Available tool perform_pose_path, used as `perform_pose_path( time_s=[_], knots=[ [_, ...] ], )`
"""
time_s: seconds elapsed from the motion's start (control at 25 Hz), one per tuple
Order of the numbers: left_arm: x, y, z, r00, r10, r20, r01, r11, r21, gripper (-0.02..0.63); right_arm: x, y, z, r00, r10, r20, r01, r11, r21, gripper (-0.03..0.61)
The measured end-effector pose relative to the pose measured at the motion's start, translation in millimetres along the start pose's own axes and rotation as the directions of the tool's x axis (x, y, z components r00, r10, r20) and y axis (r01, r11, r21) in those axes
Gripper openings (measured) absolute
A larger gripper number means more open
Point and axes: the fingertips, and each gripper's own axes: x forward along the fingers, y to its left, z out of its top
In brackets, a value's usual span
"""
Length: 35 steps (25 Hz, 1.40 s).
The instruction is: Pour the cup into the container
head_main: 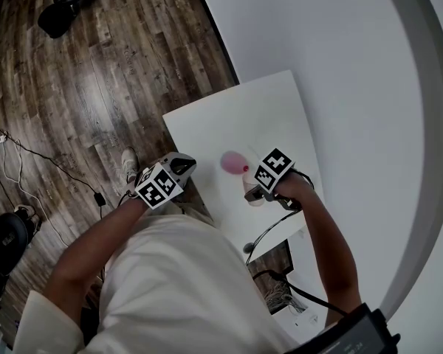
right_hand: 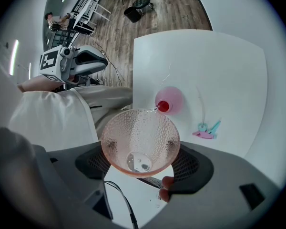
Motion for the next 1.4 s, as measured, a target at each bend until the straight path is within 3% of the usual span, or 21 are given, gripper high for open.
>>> perform_pose_path(
  time_s=[1.4],
  knots=[
    [0.2, 2.8, -2.5, 1.000, 0.002, -0.001, -0.002, 1.000, -0.002, 0.011, 0.0, -0.4, 0.8, 0.999, 0.016, -0.029, -0.016, 1.000, -0.002, 0.373]
  ],
)
